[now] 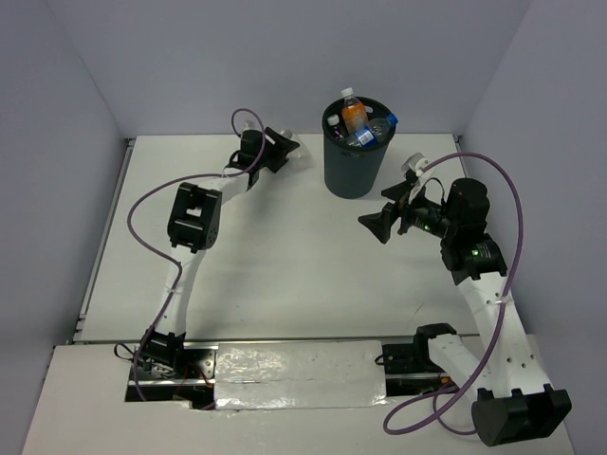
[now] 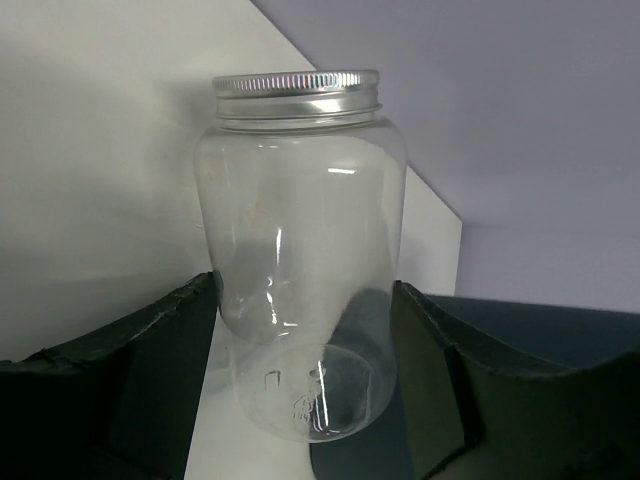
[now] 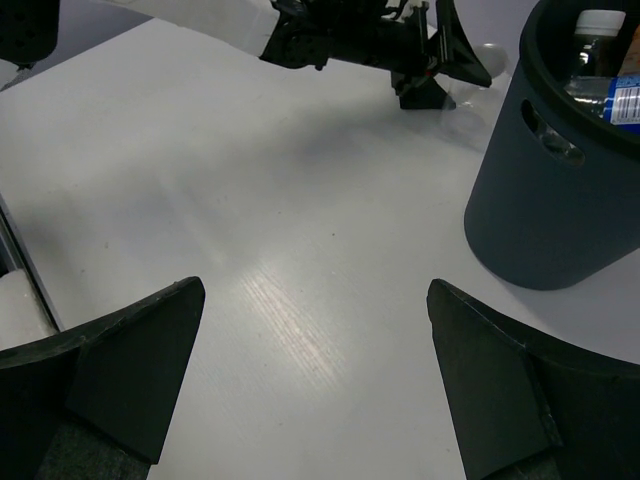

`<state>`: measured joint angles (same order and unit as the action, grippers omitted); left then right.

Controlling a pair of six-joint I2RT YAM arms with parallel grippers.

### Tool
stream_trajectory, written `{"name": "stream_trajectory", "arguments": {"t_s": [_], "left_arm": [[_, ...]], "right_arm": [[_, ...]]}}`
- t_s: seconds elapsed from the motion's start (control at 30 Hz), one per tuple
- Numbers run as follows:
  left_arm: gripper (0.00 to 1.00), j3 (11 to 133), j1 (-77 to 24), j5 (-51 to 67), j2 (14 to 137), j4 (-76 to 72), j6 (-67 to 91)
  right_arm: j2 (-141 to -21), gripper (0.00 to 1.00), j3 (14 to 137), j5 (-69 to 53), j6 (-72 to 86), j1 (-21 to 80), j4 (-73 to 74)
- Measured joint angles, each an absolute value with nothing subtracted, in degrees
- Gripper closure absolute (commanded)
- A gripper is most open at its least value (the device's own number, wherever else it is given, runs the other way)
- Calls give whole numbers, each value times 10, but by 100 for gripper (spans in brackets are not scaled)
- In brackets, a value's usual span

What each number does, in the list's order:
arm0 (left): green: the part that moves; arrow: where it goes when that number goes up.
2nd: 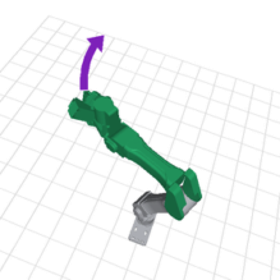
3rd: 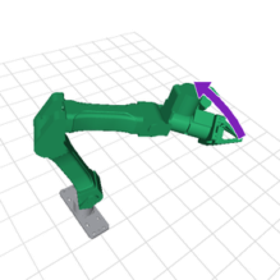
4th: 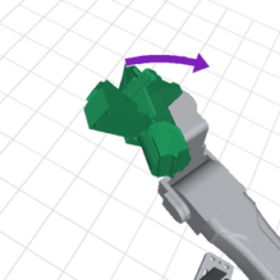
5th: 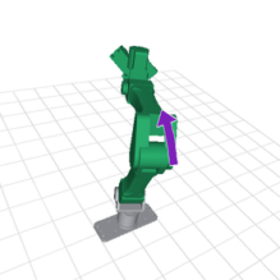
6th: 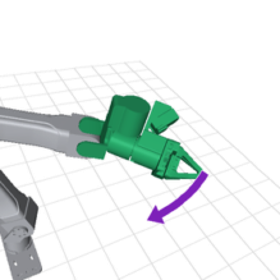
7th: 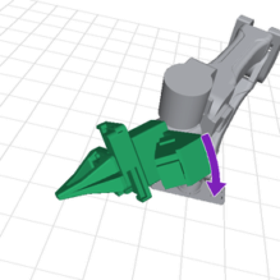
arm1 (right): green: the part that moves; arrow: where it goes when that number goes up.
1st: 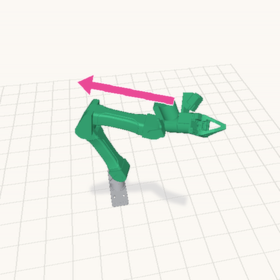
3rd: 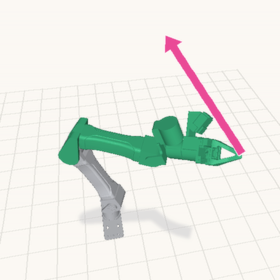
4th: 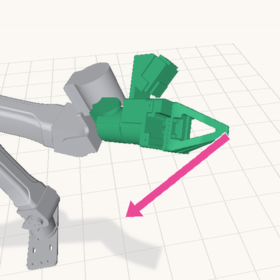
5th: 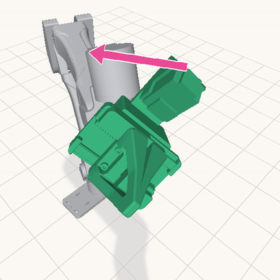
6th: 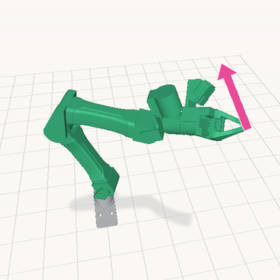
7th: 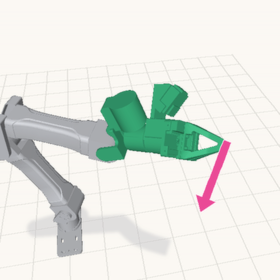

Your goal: Put the plastic bottles in the bin

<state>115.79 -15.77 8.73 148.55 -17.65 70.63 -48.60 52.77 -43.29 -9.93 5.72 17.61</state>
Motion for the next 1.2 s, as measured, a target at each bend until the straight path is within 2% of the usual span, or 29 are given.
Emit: {"name": "stream_trajectory", "arguments": {"t_s": [0.07,0.33,0.8,1.2], "left_arm": [[86,1135,-157,101,1469,-184,690],[93,1036,-155,145,1360,-225,613],[92,962,-168,169,1177,-260,489],[89,1030,-289,131,1138,-197,338]], "right_arm": [[-481,0,528,-432,-99,54,176],[-467,0,528,-432,-99,34,176],[-450,0,528,-441,-96,-9,176],[-450,0,528,-442,-92,-16,175]]}}
